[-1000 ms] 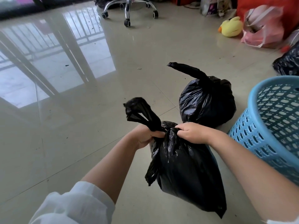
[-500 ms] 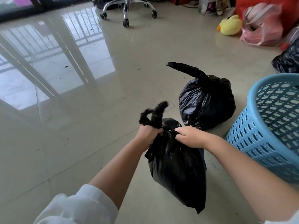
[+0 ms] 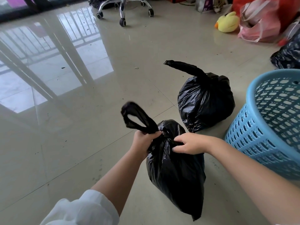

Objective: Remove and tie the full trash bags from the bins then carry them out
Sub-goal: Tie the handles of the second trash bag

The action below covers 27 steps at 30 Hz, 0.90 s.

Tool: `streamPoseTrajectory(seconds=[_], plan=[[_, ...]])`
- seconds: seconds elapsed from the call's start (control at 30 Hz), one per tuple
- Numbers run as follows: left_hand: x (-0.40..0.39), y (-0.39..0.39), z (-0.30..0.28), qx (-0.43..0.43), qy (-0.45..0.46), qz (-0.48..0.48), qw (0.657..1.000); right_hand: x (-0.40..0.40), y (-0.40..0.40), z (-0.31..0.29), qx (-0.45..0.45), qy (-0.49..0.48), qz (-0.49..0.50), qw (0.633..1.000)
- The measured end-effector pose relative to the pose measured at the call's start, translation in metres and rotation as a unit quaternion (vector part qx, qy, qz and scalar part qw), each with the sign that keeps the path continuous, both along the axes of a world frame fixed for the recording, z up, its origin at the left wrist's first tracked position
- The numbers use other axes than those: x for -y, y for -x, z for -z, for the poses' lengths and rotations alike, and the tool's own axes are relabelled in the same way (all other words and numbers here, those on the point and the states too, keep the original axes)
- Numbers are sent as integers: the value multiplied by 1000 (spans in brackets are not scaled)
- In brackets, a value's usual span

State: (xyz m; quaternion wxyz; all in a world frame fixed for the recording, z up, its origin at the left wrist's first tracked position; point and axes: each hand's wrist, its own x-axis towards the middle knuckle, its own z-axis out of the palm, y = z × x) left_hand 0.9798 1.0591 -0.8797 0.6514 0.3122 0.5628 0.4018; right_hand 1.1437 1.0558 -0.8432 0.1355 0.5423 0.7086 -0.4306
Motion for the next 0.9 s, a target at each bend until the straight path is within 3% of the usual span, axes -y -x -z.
streamPoseTrajectory(seconds=[0.07, 0.2, 0.3, 0.43, 0.63, 0.8, 0.9], plan=[[2, 4, 2, 31, 1, 23, 999, -1, -1, -4, -54, 11, 50, 997], [8, 9, 10, 59, 17, 23, 998, -10, 1, -2, -114, -165, 143, 969], [9, 9, 14, 68, 3, 29, 997, -12, 8, 4, -173, -82, 140, 971], [11, 13, 19, 41, -45, 28, 998, -14, 16, 14, -135, -46, 95, 985], [14, 18, 30, -105, -32, 14, 994, -16, 26, 27, -85, -39, 43, 995], [17, 23, 29, -74, 3, 85, 994, -17, 36, 31, -37, -40, -12, 998], [18, 27, 23, -3, 35, 45, 998, -18, 37, 24, -28, -68, -27, 997]])
